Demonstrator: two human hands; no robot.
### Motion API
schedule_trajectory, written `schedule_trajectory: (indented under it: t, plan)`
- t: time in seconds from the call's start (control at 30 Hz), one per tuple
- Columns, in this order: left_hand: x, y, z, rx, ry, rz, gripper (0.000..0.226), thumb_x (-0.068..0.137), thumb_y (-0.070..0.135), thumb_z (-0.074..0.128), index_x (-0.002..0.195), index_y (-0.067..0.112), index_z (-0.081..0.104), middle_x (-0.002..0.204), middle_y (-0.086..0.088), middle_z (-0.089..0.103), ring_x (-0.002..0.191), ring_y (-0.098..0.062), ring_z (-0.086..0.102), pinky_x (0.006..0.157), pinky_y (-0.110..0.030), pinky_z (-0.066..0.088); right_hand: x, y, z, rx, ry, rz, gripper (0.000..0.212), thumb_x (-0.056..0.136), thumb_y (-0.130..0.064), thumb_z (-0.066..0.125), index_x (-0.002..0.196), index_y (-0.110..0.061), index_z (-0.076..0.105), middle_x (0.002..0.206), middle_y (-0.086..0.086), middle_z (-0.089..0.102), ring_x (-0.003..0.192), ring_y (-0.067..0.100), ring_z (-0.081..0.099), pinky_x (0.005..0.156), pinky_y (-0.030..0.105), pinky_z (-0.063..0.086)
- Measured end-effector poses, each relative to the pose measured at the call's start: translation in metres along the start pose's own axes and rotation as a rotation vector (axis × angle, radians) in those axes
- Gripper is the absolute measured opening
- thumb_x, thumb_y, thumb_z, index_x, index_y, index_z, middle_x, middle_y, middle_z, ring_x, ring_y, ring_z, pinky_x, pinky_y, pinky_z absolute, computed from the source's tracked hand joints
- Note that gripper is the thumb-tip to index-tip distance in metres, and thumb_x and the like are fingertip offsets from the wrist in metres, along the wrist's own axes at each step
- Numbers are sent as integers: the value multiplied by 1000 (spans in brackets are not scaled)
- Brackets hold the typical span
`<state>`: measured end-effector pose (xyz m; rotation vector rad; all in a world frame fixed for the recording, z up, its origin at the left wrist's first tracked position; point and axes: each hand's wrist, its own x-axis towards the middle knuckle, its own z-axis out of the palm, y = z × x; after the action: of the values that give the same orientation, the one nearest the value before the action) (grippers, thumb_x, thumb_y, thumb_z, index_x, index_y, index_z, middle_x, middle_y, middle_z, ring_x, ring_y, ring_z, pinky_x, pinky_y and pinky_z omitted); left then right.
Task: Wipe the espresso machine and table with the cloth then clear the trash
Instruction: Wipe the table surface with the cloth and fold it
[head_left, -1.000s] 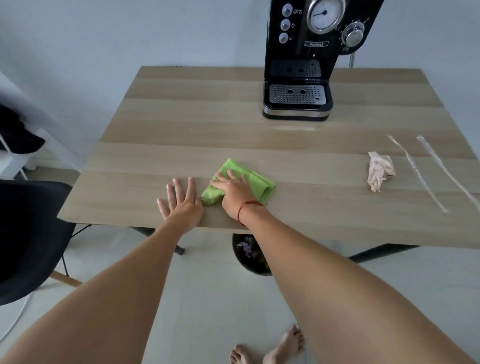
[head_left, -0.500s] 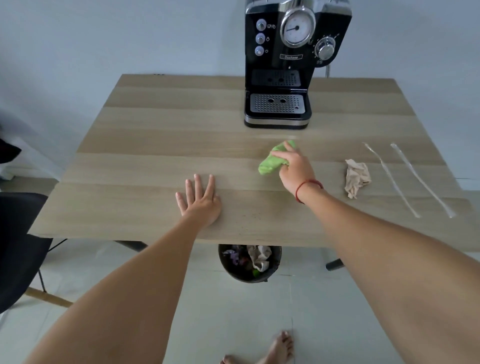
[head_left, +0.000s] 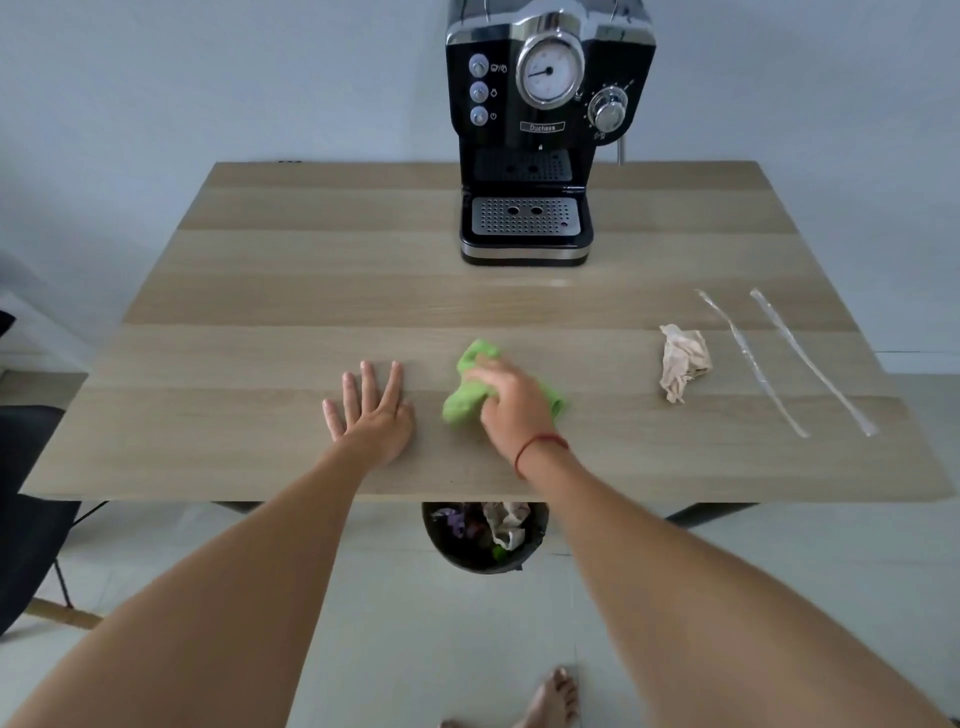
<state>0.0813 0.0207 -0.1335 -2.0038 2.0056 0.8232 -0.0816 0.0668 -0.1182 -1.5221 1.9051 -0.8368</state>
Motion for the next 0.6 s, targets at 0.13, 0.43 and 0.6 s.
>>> schedule_trajectory:
  t: [0.13,0.43,0.6]
  plan:
    - [2,-2,3,16,-6,17,56,101,39,13,149,40,-15,156,4,-30,143,-18,-29,115,-46,-19,46,11,-18,-58,66,149,63,80,12,37,133,-16,55,152,9,34,140,32,30,118,41,22]
    - [-3,-6,5,-135,103,68,56,101,24,21,153,33,1,161,-1,-15,148,-19,-17,117,-43,-14,5,-16,23,-45,-358,89,55,87,6,36,127,-22,60,156,4,29,147,29,14,121,36,11]
    - [-20,-2,-11,-629,256,167,79,88,-12,30,154,28,14,162,-7,3,147,-28,19,115,-46,28,12,-26,6,87,-182,178,52,81,4,36,114,-20,68,118,14,66,87,26,59,77,28,47]
